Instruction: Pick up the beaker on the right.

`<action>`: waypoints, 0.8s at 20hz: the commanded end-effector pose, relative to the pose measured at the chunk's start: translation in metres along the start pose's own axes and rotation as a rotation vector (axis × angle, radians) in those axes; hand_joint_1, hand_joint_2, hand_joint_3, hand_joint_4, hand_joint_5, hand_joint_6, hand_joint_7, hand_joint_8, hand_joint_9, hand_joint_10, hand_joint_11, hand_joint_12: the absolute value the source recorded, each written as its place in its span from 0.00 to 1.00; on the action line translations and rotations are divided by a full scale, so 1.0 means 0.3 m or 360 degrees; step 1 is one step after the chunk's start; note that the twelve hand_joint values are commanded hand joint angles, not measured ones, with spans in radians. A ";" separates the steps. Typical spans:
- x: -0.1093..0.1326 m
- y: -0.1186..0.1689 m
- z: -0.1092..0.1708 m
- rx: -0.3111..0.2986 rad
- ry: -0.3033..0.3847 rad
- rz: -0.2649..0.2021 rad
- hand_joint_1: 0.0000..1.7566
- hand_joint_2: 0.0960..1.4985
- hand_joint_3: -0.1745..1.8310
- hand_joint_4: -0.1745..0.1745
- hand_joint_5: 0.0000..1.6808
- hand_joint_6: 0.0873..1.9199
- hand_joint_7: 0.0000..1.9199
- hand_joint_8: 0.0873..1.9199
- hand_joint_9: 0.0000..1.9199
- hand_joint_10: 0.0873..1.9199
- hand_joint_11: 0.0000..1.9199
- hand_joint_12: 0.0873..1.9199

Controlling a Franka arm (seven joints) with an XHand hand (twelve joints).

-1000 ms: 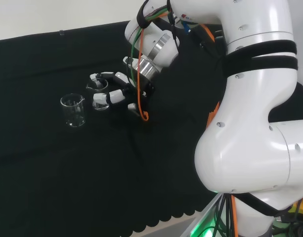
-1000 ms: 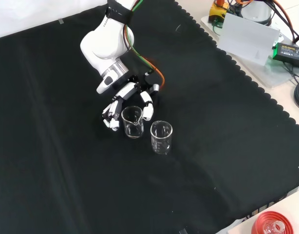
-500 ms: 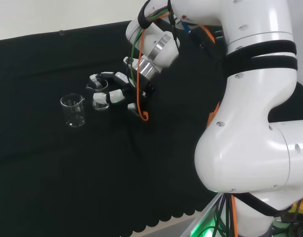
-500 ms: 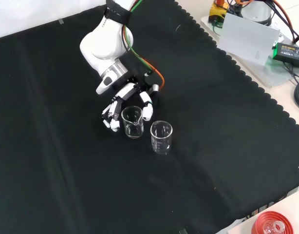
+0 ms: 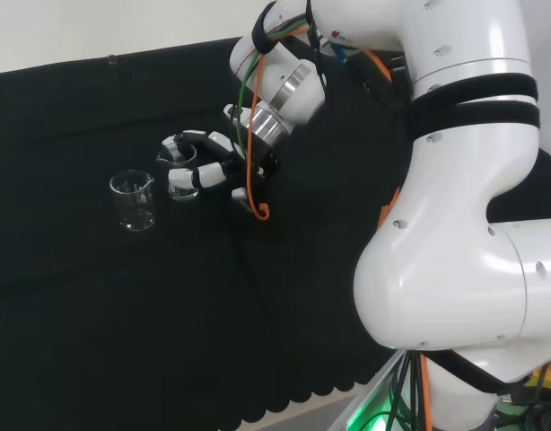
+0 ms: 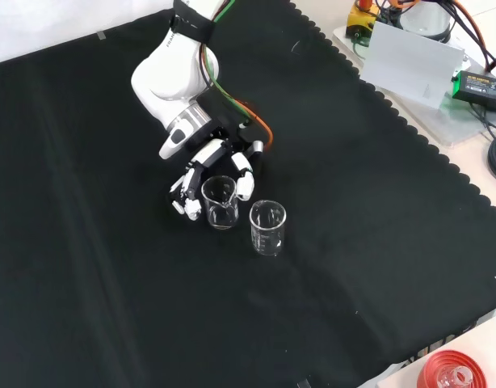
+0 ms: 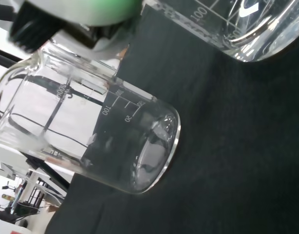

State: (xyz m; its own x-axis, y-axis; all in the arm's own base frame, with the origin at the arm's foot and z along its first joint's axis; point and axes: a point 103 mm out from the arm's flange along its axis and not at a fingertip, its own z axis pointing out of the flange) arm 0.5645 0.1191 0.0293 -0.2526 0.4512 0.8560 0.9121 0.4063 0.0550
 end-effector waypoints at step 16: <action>0.018 0.002 0.002 -0.0105 -0.0064 0.0034 0.64 0.40 0.37 0.36 0.54 0.37 0.51 0.29 0.54 0.23 0.27 0.61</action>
State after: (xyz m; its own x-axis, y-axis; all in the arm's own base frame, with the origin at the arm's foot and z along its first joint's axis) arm 0.5649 0.1226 0.0305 -0.2504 0.4406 0.8621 0.9142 0.4006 0.0608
